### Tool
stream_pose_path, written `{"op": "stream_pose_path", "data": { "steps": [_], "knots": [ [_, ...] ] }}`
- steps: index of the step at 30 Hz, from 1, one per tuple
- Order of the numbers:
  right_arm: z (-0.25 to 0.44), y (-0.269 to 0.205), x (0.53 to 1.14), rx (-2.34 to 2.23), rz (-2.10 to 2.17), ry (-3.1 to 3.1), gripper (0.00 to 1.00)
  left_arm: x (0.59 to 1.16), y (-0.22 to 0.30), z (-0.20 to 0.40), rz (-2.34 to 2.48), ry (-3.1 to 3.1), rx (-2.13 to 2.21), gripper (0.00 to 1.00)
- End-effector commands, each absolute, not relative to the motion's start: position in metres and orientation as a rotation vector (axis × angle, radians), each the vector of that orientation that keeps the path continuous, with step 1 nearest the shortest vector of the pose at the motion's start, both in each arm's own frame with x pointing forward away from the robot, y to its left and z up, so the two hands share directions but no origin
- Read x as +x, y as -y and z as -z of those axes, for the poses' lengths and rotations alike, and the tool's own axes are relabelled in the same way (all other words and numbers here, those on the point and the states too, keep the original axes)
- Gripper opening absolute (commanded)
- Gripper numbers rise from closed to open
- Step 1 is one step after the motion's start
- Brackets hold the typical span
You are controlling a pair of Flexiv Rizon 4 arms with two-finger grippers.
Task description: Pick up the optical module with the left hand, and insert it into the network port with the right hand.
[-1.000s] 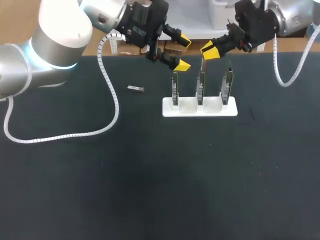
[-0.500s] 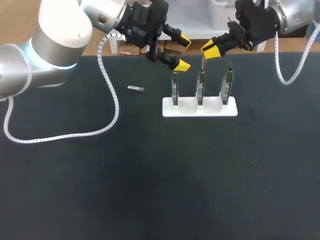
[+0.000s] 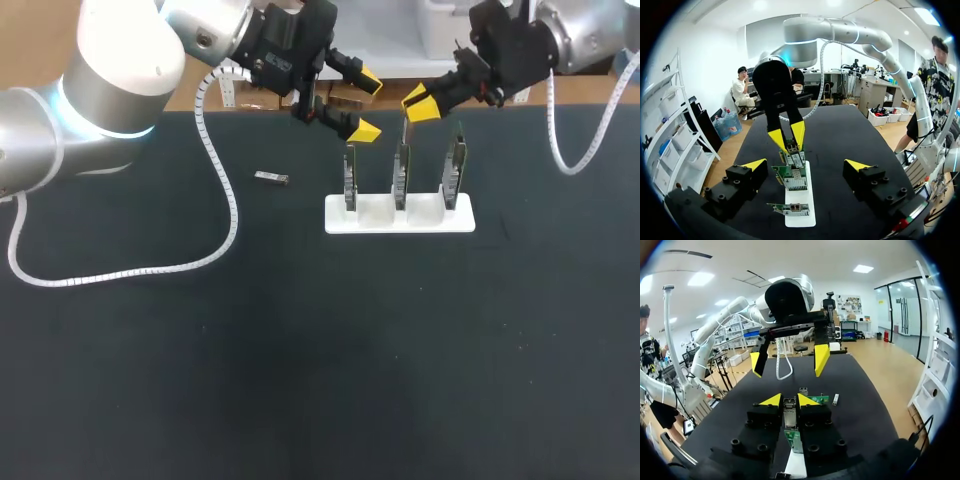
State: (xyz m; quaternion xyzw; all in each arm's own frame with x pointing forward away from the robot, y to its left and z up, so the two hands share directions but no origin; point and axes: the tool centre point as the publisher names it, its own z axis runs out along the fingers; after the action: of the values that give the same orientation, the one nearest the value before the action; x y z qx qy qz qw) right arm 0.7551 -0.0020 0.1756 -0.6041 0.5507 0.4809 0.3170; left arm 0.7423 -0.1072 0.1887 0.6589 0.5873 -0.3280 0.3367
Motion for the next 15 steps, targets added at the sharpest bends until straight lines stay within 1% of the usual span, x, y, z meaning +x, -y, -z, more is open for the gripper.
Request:
{"op": "stream_pose_path", "data": {
  "steps": [1, 15],
  "knots": [
    [-0.1795, -0.0001, 0.7588, -1.607, -1.261, -1.441, 0.00, 0.7444, 0.1081, -0.1894, 0.856, -1.535, 1.725, 1.00],
    [-0.1742, -0.0022, 0.7589, -1.606, -1.254, -1.468, 0.00, 0.7444, 0.1081, -0.1894, 0.856, -1.535, 1.725, 1.00]
  ]
}}
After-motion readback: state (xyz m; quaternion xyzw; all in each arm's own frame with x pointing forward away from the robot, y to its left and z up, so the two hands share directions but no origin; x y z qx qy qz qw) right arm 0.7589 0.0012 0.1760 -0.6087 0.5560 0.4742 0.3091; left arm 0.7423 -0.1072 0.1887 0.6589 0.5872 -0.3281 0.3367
